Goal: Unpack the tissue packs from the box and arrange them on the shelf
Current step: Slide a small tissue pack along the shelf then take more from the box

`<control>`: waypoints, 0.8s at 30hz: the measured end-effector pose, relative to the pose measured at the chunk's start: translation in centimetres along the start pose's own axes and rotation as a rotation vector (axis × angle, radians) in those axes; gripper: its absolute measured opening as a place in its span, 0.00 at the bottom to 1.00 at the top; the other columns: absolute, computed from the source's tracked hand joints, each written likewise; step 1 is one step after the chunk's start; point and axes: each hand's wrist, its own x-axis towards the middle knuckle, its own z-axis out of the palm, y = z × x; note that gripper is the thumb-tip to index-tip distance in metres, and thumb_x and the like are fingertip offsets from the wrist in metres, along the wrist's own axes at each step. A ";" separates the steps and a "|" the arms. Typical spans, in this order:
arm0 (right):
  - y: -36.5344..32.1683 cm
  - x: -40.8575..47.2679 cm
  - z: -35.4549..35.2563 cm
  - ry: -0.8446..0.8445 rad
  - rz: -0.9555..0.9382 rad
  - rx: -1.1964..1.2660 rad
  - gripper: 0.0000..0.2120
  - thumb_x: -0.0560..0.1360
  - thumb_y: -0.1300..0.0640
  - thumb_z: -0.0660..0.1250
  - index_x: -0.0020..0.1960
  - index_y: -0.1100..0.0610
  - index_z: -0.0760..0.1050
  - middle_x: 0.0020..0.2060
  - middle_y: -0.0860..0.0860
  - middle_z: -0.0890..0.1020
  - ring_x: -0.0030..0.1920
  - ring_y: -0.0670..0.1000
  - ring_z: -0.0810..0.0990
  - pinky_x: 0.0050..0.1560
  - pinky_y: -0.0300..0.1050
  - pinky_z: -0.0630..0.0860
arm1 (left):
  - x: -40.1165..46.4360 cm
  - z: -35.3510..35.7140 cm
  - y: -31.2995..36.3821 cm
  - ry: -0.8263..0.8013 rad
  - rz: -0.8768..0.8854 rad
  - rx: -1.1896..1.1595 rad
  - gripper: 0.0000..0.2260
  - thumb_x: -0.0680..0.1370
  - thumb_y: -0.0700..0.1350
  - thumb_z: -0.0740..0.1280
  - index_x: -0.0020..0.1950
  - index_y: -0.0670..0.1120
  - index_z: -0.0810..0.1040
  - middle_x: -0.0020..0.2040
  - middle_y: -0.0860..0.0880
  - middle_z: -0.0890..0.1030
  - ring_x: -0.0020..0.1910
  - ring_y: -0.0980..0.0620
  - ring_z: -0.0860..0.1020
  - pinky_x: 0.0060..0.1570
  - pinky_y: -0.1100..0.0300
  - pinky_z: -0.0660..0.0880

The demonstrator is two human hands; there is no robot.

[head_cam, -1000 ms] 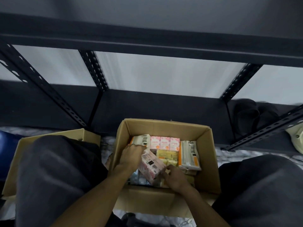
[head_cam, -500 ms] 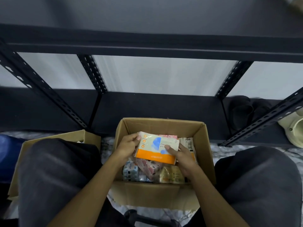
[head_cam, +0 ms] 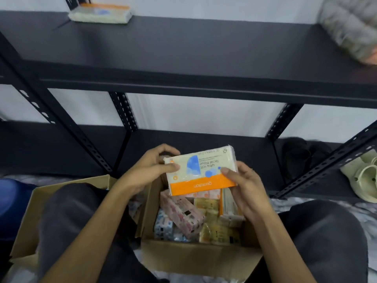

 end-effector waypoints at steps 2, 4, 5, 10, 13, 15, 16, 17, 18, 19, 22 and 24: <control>-2.1 -0.3 1.3 -0.013 -0.089 -0.136 0.13 0.74 0.65 0.72 0.59 0.65 0.78 0.53 0.64 0.84 0.49 0.61 0.85 0.44 0.52 0.83 | 0.2 -0.5 3.3 -0.106 0.068 0.254 0.18 0.75 0.43 0.77 0.63 0.51 0.78 0.58 0.51 0.84 0.57 0.56 0.82 0.55 0.61 0.78; -4.4 -0.3 3.0 -0.060 -0.178 -0.274 0.12 0.73 0.64 0.74 0.56 0.62 0.81 0.49 0.63 0.85 0.46 0.61 0.85 0.44 0.54 0.83 | 0.3 0.1 6.8 -0.144 0.148 0.381 0.23 0.73 0.52 0.78 0.66 0.54 0.77 0.60 0.56 0.82 0.59 0.59 0.81 0.58 0.60 0.78; -5.4 -0.1 3.9 -0.089 -0.219 -0.334 0.12 0.72 0.63 0.74 0.55 0.61 0.82 0.48 0.63 0.85 0.46 0.61 0.85 0.46 0.55 0.82 | 0.4 0.6 8.3 -0.155 0.194 0.386 0.23 0.73 0.52 0.77 0.67 0.54 0.77 0.59 0.56 0.83 0.57 0.59 0.82 0.57 0.58 0.79; -8.9 1.0 5.5 -0.153 -0.316 -0.362 0.16 0.74 0.61 0.74 0.61 0.59 0.78 0.52 0.60 0.85 0.52 0.62 0.85 0.54 0.57 0.82 | 0.4 2.0 12.5 -0.047 0.357 0.276 0.19 0.78 0.42 0.73 0.68 0.51 0.74 0.51 0.48 0.85 0.50 0.51 0.85 0.45 0.53 0.83; -8.9 0.5 4.4 -0.198 -0.232 -0.398 0.20 0.74 0.61 0.74 0.64 0.59 0.76 0.56 0.56 0.85 0.58 0.57 0.83 0.56 0.52 0.81 | 0.1 1.5 13.2 0.114 0.361 0.088 0.16 0.77 0.38 0.73 0.62 0.47 0.74 0.52 0.46 0.84 0.50 0.49 0.85 0.41 0.55 0.82; -8.1 -0.2 3.5 -0.186 -0.176 -0.479 0.17 0.73 0.61 0.74 0.62 0.59 0.78 0.55 0.54 0.85 0.58 0.57 0.84 0.54 0.48 0.82 | 0.0 1.0 13.3 0.179 0.324 -0.065 0.17 0.77 0.36 0.73 0.62 0.45 0.72 0.53 0.42 0.84 0.52 0.45 0.85 0.43 0.49 0.83; -7.9 -0.5 3.3 -0.154 -0.187 -0.481 0.15 0.74 0.61 0.74 0.60 0.60 0.79 0.54 0.54 0.86 0.57 0.58 0.84 0.53 0.49 0.82 | -0.1 0.8 13.5 0.185 0.306 -0.123 0.19 0.76 0.35 0.73 0.63 0.45 0.71 0.53 0.41 0.84 0.52 0.43 0.85 0.45 0.46 0.83; -8.0 -0.8 3.3 -0.112 -0.217 -0.453 0.14 0.74 0.60 0.73 0.59 0.61 0.79 0.53 0.55 0.86 0.56 0.59 0.84 0.53 0.52 0.82 | -0.2 0.4 13.7 0.184 0.301 -0.138 0.19 0.76 0.35 0.73 0.64 0.46 0.71 0.52 0.40 0.85 0.52 0.42 0.85 0.48 0.45 0.83; -8.5 -1.0 3.5 -0.070 -0.251 -0.407 0.15 0.73 0.60 0.73 0.59 0.62 0.79 0.52 0.57 0.86 0.55 0.59 0.84 0.54 0.57 0.81 | -0.3 0.0 14.0 0.184 0.314 -0.098 0.19 0.76 0.35 0.73 0.64 0.47 0.72 0.51 0.41 0.85 0.52 0.43 0.85 0.49 0.45 0.83; -9.2 -1.1 3.8 -0.030 -0.292 -0.366 0.16 0.72 0.59 0.73 0.59 0.62 0.78 0.51 0.58 0.86 0.54 0.60 0.85 0.54 0.60 0.81 | -0.4 -0.4 14.3 0.186 0.340 -0.026 0.19 0.77 0.36 0.73 0.63 0.48 0.73 0.50 0.42 0.86 0.51 0.45 0.85 0.50 0.47 0.83; -13.0 -0.9 5.4 0.093 -0.472 -0.321 0.16 0.73 0.59 0.73 0.58 0.62 0.75 0.47 0.58 0.87 0.50 0.59 0.86 0.50 0.58 0.80 | -0.5 -1.2 15.9 0.227 0.417 0.102 0.16 0.76 0.41 0.75 0.61 0.50 0.75 0.48 0.48 0.87 0.49 0.50 0.86 0.48 0.55 0.82; -15.7 -0.2 6.7 0.163 -0.598 -0.339 0.12 0.75 0.61 0.72 0.56 0.61 0.75 0.44 0.56 0.87 0.47 0.56 0.86 0.47 0.53 0.82 | -0.2 -1.3 16.9 0.310 0.448 0.226 0.15 0.76 0.47 0.76 0.58 0.51 0.74 0.45 0.52 0.87 0.45 0.53 0.85 0.45 0.57 0.80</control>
